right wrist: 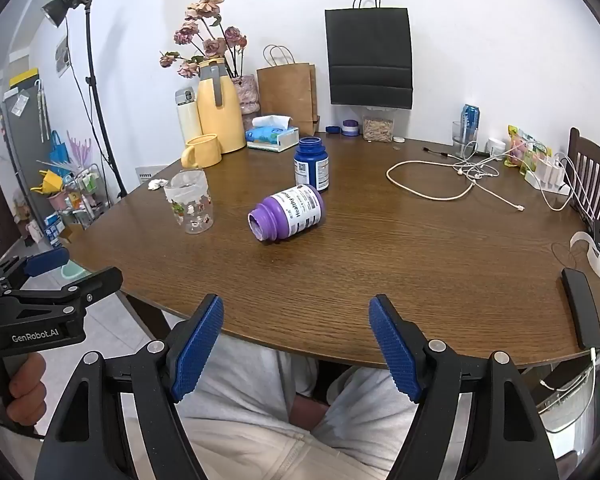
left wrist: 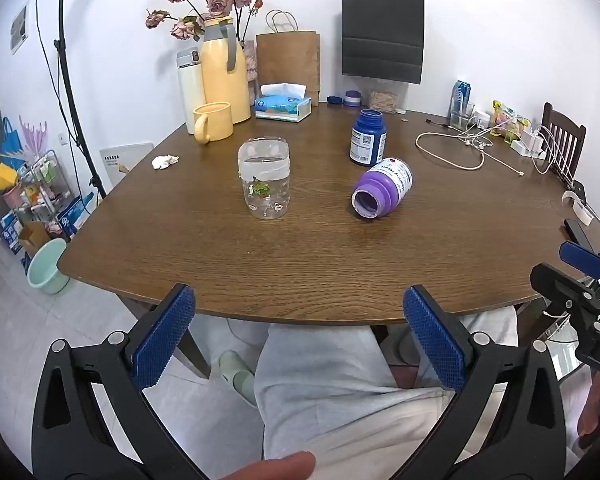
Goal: Flip cup upright
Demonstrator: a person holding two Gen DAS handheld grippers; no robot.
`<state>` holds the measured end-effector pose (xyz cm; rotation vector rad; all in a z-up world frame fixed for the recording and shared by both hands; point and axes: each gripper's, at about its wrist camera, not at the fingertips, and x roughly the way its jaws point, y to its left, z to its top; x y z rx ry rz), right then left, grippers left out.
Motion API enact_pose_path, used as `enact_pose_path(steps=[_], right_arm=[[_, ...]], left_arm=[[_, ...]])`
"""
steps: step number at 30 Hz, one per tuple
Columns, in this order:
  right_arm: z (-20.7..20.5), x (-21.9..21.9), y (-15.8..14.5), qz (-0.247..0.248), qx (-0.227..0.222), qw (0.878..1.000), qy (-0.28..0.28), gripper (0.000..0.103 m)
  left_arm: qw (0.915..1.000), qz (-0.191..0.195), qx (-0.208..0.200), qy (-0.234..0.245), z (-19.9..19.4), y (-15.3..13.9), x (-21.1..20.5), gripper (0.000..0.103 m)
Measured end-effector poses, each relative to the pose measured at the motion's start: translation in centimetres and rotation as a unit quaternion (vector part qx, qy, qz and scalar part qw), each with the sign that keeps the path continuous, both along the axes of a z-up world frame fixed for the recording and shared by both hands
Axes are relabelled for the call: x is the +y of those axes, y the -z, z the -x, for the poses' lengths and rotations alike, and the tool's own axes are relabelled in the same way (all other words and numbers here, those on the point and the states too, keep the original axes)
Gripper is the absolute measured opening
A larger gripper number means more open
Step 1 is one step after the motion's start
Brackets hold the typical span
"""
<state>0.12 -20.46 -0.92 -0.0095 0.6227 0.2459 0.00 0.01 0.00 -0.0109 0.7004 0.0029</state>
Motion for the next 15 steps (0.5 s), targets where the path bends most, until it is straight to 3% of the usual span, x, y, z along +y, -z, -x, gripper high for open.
enact_pose_path(steps=[15], right_arm=[[-0.05,0.04,0.04,0.0,0.005,1.0,-0.001,0.079]], left_arm=[[1.0,-0.004,-0.007,-0.001,-0.2,0.22,-0.52,0.103]])
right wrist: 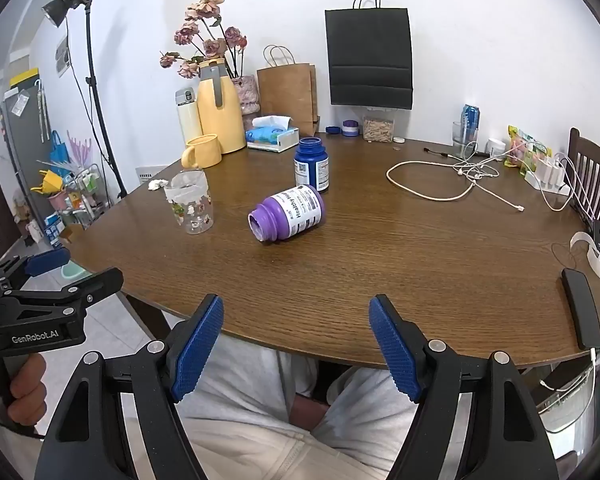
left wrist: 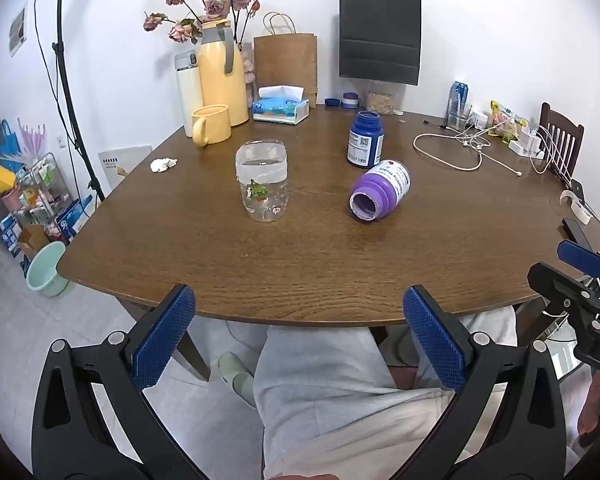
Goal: Flip cup upright
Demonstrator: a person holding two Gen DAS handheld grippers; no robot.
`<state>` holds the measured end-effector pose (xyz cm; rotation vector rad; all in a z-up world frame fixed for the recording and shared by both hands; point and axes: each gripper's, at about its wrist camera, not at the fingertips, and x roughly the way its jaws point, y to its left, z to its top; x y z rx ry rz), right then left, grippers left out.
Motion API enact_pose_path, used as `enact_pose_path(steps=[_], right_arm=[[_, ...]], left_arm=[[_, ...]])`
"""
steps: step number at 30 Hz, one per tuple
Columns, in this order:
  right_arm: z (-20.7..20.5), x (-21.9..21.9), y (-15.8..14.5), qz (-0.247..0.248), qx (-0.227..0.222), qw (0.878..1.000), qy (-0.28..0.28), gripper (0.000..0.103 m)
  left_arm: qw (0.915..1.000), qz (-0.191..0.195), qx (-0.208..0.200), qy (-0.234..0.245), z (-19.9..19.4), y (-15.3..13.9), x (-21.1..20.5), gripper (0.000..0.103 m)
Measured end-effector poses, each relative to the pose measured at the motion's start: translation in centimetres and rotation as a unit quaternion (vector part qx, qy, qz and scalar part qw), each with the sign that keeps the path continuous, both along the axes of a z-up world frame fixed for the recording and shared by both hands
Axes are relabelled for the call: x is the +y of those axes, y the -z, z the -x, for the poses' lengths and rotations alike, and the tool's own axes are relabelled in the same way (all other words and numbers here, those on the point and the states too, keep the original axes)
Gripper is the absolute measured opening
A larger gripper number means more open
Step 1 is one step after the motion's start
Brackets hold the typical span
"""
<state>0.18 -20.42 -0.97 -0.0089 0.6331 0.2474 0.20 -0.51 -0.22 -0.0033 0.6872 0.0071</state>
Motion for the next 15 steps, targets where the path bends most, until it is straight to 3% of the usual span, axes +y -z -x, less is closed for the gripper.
enact_pose_path(steps=[15], right_arm=[[0.01,-0.09,-0.29,-0.001,-0.002,1.0,0.001,0.079]], left_arm=[[1.0,0.0,-0.003,0.002,0.33,-0.65,-0.18,0.103]])
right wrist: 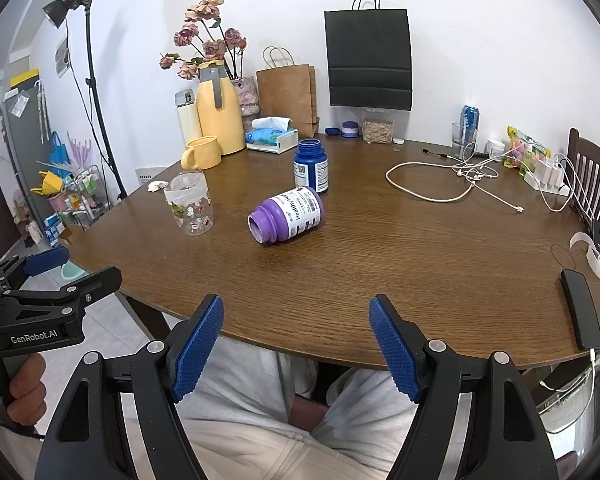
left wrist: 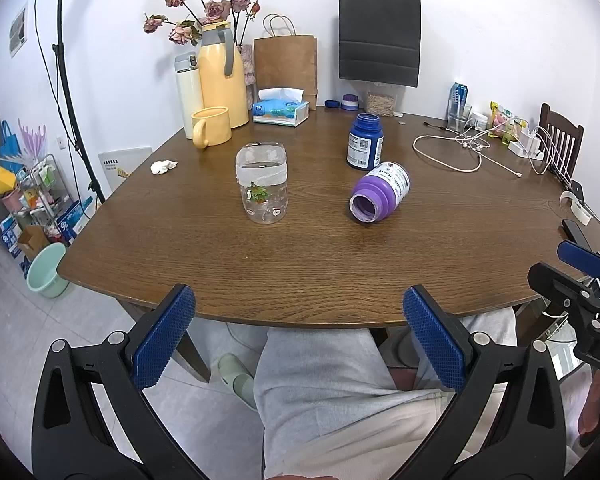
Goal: Flip cup upright
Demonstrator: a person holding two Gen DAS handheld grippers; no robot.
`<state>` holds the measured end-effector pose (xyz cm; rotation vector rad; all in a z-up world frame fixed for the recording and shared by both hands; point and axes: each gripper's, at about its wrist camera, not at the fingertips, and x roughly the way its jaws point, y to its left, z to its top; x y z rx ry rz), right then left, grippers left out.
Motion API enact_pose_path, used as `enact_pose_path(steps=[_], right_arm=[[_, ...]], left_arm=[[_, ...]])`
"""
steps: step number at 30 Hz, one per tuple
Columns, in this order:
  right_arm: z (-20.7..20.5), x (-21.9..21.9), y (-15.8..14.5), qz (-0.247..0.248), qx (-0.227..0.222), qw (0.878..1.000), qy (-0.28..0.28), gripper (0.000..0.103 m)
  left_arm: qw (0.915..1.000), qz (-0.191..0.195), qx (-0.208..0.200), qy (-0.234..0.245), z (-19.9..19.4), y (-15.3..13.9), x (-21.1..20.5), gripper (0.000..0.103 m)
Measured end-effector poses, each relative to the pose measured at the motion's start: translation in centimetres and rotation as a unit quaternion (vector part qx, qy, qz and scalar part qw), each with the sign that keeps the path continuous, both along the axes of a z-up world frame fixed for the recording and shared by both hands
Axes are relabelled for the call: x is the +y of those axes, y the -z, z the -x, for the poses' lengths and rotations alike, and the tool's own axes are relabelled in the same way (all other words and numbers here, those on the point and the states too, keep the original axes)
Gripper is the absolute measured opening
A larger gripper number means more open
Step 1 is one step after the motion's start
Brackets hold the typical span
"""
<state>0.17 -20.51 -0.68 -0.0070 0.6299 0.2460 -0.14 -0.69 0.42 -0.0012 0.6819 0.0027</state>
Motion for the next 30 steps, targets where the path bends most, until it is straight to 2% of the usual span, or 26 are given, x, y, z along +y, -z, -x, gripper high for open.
enact_pose_path(steps=[30], right_arm=[[0.0,0.07,0.17,0.0,0.0,1.0,0.0,0.079]], left_arm=[[1.0,0.001,-0.001,0.002,0.05,-0.01,0.31,0.103]])
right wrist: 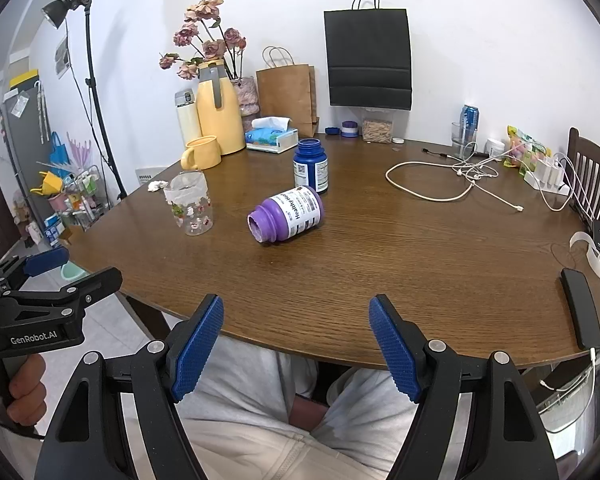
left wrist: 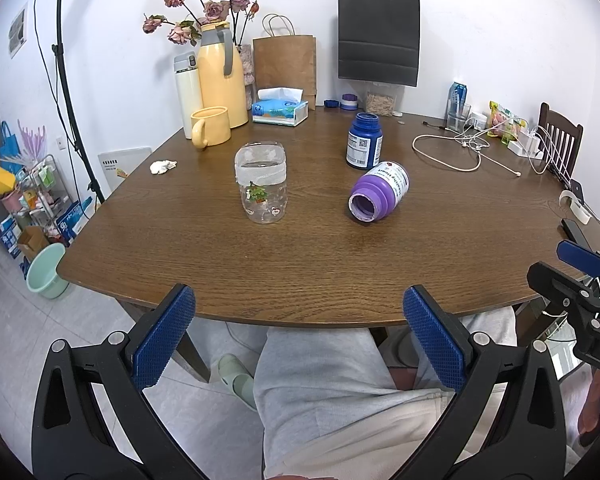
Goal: Flip cup upright
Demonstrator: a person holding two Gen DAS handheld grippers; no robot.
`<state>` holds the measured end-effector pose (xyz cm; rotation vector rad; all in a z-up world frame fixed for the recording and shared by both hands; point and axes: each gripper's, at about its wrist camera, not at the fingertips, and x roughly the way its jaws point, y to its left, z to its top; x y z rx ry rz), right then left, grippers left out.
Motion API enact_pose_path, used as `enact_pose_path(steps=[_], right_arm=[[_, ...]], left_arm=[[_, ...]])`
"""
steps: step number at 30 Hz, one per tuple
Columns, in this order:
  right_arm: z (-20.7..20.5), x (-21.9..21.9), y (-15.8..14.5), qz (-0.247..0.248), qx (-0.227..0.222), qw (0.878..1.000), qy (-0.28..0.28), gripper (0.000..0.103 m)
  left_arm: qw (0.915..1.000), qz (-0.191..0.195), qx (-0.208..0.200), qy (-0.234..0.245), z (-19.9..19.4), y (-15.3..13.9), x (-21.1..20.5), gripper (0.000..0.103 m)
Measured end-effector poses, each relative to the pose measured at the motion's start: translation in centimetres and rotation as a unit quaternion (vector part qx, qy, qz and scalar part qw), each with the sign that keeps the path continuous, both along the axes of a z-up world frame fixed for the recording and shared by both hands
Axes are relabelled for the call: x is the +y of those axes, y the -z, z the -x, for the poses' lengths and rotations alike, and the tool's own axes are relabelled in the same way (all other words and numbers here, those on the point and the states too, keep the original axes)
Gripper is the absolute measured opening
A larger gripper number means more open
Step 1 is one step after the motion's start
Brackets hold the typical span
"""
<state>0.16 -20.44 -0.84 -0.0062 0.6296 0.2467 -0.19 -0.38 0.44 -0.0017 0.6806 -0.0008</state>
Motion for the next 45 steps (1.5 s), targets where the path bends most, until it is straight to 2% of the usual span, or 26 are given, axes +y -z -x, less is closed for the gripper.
enact_pose_path(steps=[28,33,38,40,45], right_arm=[[-0.4,-0.3,0.8,-0.004,0.001,1.0,0.008,0.079],[-3.5,-0.6,2.3,-0.013,0.025,1.0,0.008,0.079],[-8.6,-0.3,3.0,-0.031,0.043,0.999,0.0,0.079],[-10.5,-0.2,2.9,-0.043,0.046,0.998,-0.002,0.079],[-14.3,-0.8,2.3,-0.07,0.052,0.996,0.005,0.079]], left_arm=[[1.0,0.003,0.006,0.006,-0.7,0.3,0.0,0.103],[0.9998,-0.008,-0.01,0.012,-3.4,0.2,0.0,0.103],[0.9986,-0.027,-0.028,0.035,-7.3,-0.7,-1.0,0.103],[0.9974,-0.031,-0.03,0.057,-9.1,-0.7,-1.6,0.103],[0.9902,-0.024,0.008,0.138,-13.9,0.1,-3.4,0.103]])
